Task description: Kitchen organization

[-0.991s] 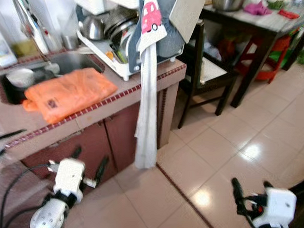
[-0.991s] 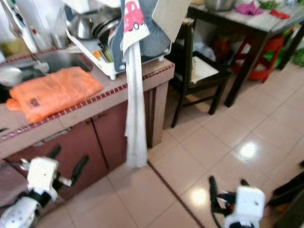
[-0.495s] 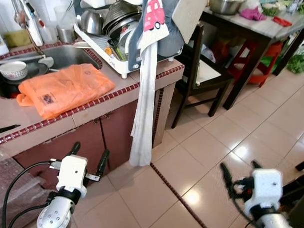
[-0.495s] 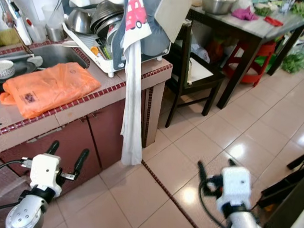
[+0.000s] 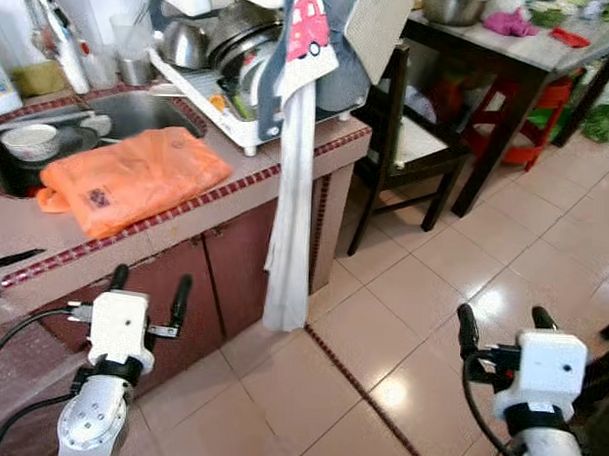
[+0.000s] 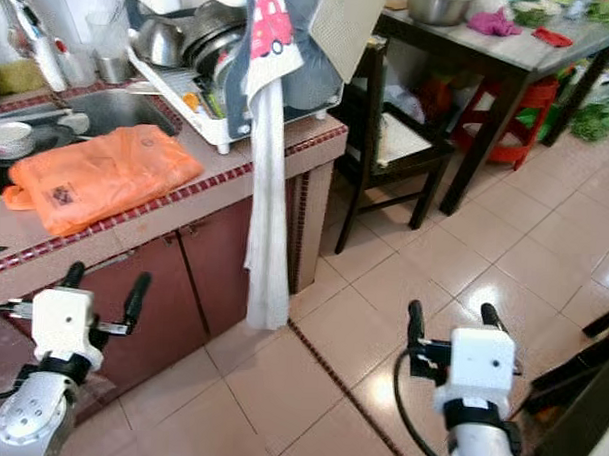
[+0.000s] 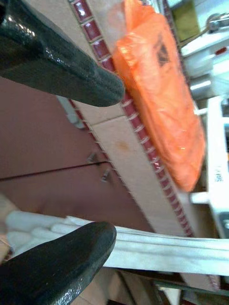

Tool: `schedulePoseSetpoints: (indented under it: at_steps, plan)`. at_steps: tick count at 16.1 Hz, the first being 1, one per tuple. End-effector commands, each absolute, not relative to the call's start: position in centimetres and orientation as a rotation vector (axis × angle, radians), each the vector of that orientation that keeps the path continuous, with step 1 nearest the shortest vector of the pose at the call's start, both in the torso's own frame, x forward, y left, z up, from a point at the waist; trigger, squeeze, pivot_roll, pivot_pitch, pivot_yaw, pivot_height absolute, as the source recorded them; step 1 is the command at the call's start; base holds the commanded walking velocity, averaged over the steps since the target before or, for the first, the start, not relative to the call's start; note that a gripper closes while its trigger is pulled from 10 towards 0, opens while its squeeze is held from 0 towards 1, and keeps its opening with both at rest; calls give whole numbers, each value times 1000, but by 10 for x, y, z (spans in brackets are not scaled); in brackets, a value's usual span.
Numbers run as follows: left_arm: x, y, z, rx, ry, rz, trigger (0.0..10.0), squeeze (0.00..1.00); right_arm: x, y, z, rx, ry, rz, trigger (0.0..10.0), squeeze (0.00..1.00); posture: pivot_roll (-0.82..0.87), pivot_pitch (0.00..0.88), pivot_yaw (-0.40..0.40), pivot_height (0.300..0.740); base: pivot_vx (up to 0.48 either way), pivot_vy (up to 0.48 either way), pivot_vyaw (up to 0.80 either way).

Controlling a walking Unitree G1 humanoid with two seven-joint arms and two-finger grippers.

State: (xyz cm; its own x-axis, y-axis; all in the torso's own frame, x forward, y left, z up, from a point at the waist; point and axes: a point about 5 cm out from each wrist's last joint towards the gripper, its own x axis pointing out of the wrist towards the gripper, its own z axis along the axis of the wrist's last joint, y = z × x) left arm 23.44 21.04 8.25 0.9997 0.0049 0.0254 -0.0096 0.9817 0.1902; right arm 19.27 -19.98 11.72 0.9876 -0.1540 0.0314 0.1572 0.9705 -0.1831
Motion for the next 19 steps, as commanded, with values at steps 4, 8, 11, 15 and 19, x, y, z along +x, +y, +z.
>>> schedulePoseSetpoints:
  at_steps: [4,8,11,15,19]
  plan:
    - [248,203,82,207,-36,-23,10000,0,192,-203,124,-209,-26,-201,10000,0,-98,69,31,740,0,0,800]
    - [254,200,79,216,-30,-10,10000,0,194,-201,125,-212,-29,-191,10000,0,-97,74,29,740,0,0,800]
    - [254,196,77,213,-15,-22,10000,0,195,-199,126,-217,-28,-174,10000,0,-95,73,16,740,0,0,800]
    - [257,191,75,173,35,-41,10000,0,200,-201,128,-216,-36,-171,10000,0,-91,63,16,740,0,0,800]
    - [260,188,85,170,18,-65,10000,0,203,-198,133,-210,-58,-170,10000,0,-89,58,24,740,0,0,800]
